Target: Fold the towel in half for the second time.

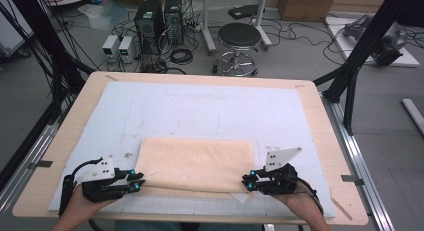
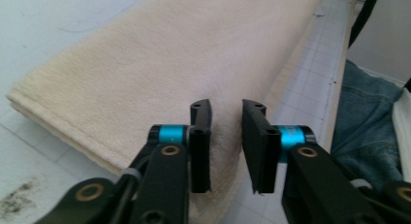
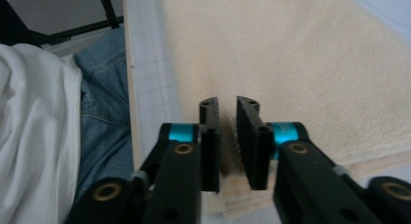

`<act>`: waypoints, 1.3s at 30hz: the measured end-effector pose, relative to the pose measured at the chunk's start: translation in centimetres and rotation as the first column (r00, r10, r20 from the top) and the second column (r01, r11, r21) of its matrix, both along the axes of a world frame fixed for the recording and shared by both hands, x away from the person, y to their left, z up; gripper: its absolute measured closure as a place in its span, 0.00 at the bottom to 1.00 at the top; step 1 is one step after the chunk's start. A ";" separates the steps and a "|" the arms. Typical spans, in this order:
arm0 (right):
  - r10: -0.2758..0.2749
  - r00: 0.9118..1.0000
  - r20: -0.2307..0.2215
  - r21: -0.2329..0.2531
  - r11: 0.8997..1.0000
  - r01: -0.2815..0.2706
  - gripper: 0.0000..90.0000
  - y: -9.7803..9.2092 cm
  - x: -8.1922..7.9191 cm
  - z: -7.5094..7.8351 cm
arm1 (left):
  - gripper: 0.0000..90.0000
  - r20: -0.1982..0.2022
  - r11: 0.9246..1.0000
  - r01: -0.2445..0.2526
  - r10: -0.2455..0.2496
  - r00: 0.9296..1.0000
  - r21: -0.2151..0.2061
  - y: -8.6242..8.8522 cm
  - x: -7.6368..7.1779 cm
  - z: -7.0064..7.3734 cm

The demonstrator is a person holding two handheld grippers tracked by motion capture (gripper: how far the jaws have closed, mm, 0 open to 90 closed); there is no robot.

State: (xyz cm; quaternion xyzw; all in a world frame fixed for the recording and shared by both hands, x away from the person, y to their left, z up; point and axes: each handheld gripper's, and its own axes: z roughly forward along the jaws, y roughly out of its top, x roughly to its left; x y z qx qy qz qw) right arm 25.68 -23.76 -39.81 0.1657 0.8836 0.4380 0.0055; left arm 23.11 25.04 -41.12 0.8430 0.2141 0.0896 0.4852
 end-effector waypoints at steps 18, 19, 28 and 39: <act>-0.021 1.000 -0.017 -0.043 0.999 0.020 0.73 0.4 0.2 -2.2 | 0.74 -0.047 0.997 -0.031 0.034 0.998 0.074 -0.3 1.3 -1.8; -0.036 0.999 -0.015 -0.032 0.999 0.035 0.71 0.3 0.3 -1.8 | 0.73 -0.041 0.997 -0.036 0.039 0.998 0.069 -0.3 1.4 -1.6; -0.173 0.979 0.104 -0.020 0.984 0.176 0.55 -0.3 4.2 0.7 | 0.62 0.013 0.993 -0.110 0.109 0.994 0.039 -1.0 4.6 0.6; -0.277 0.959 0.063 -0.022 0.960 0.279 0.43 -0.8 9.4 -0.8 | 0.53 -0.073 0.952 -0.305 0.304 0.950 -0.009 0.3 10.6 -0.7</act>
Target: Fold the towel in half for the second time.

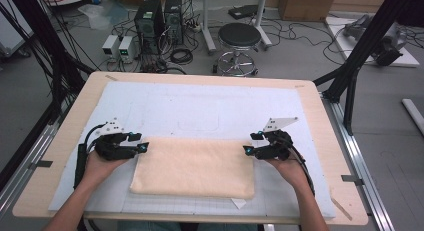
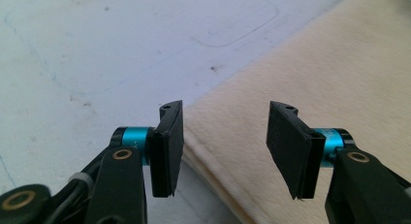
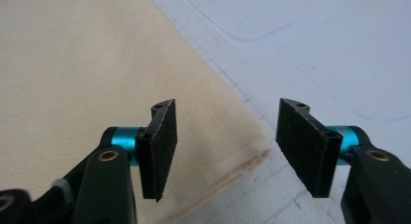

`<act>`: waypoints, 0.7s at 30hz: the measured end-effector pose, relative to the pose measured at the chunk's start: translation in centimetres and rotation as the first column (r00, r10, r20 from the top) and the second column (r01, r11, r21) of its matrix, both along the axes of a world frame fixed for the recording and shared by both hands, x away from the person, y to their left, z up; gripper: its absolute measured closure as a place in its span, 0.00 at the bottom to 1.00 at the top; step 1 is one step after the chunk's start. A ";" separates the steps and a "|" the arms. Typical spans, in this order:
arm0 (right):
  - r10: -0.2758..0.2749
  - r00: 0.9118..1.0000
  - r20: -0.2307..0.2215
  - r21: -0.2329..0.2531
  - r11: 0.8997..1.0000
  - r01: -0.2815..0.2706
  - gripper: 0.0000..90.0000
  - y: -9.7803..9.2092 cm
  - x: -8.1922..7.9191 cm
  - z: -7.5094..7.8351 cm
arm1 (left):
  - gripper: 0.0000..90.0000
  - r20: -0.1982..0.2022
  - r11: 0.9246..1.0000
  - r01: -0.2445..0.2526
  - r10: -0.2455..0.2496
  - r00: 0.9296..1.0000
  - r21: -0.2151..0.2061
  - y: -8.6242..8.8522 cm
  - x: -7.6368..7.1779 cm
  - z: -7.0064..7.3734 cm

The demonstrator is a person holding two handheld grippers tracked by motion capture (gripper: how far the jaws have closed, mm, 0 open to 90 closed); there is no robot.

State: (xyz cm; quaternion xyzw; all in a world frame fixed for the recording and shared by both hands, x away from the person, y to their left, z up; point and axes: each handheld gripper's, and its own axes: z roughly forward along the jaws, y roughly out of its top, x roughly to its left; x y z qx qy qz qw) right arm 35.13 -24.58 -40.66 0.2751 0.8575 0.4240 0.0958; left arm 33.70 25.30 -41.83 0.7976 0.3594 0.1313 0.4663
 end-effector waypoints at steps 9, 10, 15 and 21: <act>-0.003 0.996 -0.092 -0.029 1.000 0.000 0.40 0.6 1.8 -2.5 | 0.47 -0.063 0.999 -0.021 0.023 0.998 0.031 -1.1 2.4 -1.5; 0.007 0.995 -0.104 -0.027 1.000 -0.010 0.42 0.6 1.8 -2.6 | 0.46 -0.084 0.999 -0.024 0.026 0.996 0.022 -1.1 2.6 -1.8; 0.035 0.989 -0.142 -0.030 0.999 -0.040 0.53 1.0 1.8 -3.0 | 0.52 -0.121 1.000 0.012 -0.011 0.993 0.012 -1.0 2.6 -2.1; 0.084 0.985 -0.149 -0.015 0.996 -0.087 0.77 1.2 1.7 -2.9 | 0.74 -0.118 0.998 0.038 -0.032 0.993 0.043 -1.1 2.3 -2.0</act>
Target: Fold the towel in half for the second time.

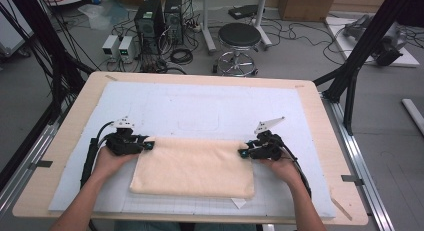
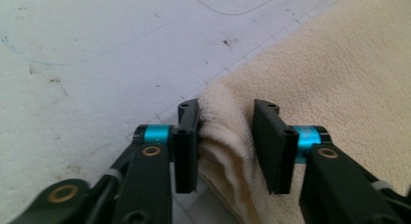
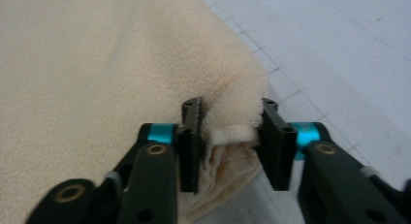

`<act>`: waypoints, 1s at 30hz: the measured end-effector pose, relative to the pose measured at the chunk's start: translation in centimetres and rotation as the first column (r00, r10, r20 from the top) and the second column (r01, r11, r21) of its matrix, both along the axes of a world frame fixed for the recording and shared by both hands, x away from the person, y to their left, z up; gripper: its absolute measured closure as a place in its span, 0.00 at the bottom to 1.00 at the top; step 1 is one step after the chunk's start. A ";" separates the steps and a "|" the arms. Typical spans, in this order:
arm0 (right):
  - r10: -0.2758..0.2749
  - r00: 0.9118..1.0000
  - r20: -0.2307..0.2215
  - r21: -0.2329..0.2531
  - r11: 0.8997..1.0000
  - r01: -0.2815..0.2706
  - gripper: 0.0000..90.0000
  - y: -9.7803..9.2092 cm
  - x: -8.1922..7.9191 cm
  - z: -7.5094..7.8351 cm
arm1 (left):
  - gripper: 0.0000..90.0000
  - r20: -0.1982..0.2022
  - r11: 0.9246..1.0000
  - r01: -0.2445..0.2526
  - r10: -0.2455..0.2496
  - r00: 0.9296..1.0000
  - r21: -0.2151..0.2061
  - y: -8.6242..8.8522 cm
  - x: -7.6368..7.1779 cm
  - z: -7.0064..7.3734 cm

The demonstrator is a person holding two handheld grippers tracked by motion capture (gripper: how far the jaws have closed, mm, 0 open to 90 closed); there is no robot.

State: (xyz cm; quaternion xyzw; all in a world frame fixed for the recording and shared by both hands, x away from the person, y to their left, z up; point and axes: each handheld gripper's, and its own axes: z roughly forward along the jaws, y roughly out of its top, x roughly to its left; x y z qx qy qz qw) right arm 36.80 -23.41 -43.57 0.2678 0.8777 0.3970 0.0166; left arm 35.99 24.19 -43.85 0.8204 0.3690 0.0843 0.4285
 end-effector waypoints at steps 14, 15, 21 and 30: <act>-0.007 0.991 0.136 -0.038 0.999 0.013 0.87 1.1 -0.2 3.8 | 0.88 0.137 0.993 -0.114 0.110 0.984 0.025 0.0 -0.2 2.9; -0.014 0.989 0.149 -0.037 0.999 0.020 0.87 1.3 0.1 4.2 | 0.88 0.147 0.990 -0.137 0.132 0.980 0.020 0.1 0.1 3.2; -0.067 0.979 0.195 -0.055 0.995 0.079 0.87 2.1 3.6 6.0 | 0.88 0.175 0.980 -0.196 0.188 0.966 0.025 -0.1 2.7 5.0; -0.168 0.966 0.199 -0.087 0.978 0.188 0.78 3.2 8.1 7.5 | 0.74 0.191 0.950 -0.295 0.271 0.943 0.108 -0.7 7.0 6.2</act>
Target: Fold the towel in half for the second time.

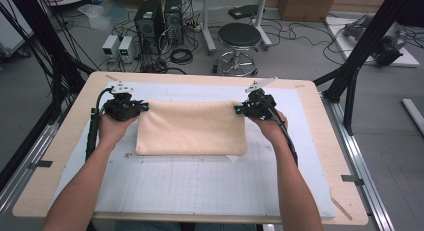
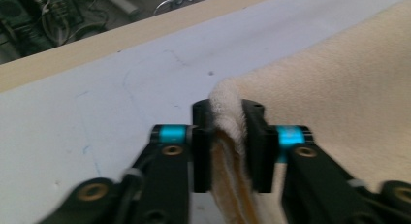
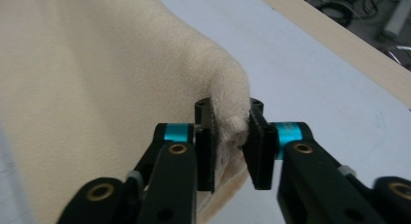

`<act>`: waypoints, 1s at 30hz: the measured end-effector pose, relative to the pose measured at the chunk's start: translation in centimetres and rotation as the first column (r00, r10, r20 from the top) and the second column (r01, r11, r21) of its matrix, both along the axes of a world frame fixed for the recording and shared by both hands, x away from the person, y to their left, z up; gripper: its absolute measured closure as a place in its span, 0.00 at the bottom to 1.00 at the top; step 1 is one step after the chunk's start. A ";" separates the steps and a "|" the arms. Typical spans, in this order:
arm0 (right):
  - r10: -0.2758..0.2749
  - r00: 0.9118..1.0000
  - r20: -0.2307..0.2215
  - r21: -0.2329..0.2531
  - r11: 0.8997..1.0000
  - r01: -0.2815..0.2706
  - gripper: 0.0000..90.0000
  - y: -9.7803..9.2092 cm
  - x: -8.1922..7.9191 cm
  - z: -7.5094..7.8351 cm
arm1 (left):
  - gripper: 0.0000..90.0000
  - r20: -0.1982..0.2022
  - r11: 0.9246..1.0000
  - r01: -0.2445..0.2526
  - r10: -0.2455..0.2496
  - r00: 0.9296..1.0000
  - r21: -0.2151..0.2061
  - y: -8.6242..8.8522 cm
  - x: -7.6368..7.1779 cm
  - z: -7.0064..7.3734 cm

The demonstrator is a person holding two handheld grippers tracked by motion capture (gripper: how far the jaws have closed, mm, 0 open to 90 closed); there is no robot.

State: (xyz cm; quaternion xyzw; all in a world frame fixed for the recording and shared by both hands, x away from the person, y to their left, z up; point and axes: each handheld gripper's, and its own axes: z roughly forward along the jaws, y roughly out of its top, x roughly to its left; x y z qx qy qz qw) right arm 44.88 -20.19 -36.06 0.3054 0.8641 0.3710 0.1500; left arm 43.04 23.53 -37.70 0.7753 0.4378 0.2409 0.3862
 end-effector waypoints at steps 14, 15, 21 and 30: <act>-0.016 0.999 -0.049 0.052 0.998 0.019 0.66 -0.8 -2.1 -3.0 | 0.61 -0.039 0.994 0.051 -0.055 0.998 -0.095 1.8 -3.4 -2.8; -0.009 0.999 -0.046 0.056 0.998 0.011 0.65 -0.8 -2.3 -3.3 | 0.61 -0.029 0.993 0.061 -0.064 0.998 -0.105 1.7 -3.7 -3.0; 0.011 0.998 -0.057 0.091 0.996 -0.005 0.57 -0.2 -3.6 -3.6 | 0.59 -0.029 0.978 0.143 -0.149 0.988 -0.150 1.1 -4.9 -3.2; -0.013 1.000 -0.021 0.155 0.988 0.016 0.34 -0.5 -5.1 -3.1 | 0.36 -0.004 0.966 0.189 -0.192 0.981 -0.177 0.7 -6.4 -2.8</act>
